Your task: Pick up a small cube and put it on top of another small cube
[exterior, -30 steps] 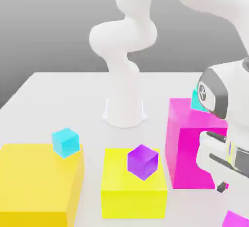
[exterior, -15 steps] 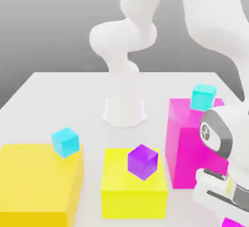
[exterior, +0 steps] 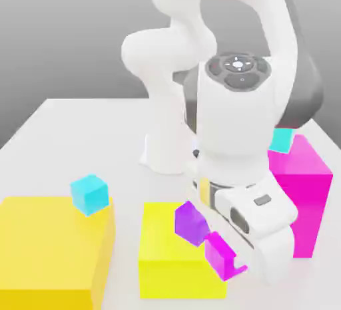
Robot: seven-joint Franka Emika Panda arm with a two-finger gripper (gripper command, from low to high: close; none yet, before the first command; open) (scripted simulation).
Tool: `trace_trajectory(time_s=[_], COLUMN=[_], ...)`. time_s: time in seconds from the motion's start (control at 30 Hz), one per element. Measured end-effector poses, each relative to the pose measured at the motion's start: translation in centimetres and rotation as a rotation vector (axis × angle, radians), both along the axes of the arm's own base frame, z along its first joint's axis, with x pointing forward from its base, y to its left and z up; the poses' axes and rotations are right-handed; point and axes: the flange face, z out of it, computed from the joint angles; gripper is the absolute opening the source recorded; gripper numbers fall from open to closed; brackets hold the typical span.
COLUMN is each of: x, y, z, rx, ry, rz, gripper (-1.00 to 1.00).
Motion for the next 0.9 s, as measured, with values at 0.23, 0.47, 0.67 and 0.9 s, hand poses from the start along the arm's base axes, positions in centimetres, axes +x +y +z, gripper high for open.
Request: trace_trajectory(time_s=[0.23,0.47,0.67,0.9], x=[-4.9,-11.2,-16.2,-16.6], y=[-9.9,-15.8,-19.4,-19.6], z=[3.4,6.4,7.0,2.0], rx=[-0.009,-0.05,-0.101,-0.106], ry=[0.014,-0.017,-0.067,-0.071], rz=[-0.299,-0.547,-0.742,-0.756], gripper=[-1.0,-1.0,-1.0,1.0])
